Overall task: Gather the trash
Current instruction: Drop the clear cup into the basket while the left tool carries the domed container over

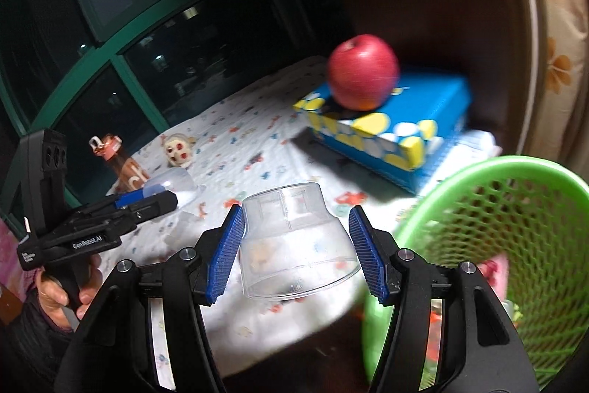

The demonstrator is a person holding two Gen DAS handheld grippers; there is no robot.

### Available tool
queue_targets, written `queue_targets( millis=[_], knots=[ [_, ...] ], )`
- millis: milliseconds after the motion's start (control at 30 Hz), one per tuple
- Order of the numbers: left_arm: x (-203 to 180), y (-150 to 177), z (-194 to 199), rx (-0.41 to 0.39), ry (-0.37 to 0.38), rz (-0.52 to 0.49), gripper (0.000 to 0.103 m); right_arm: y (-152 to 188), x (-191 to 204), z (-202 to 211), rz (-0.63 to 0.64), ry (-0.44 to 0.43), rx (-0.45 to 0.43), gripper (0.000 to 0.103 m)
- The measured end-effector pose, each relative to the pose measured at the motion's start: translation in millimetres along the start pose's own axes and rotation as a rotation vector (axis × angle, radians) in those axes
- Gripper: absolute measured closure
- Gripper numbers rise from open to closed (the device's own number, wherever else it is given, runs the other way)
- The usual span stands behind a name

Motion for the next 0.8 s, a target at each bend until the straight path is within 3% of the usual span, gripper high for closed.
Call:
queue_targets(
  millis=[433,800],
  knots=[
    [-105,-6,-31,0.038,0.126,-0.108,0.048,23,-92,55,-0.105,0.177,-0.027,0.043],
    [-160,-5,-50,0.073,0.18,-0.181,0.048,35,-127,89,-0.146,0.238,-0.057,0.043]
  ],
)
Point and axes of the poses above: each gripper's, at about its wrist camera, not at the fingertips, and z roughly against the way its jaws point, x to its left, y to its underside, the point moved 7 cm from there along -z, roughly the way its jaws point, and after that the axes turned 1 degree about -z, right-handed, at the moved point
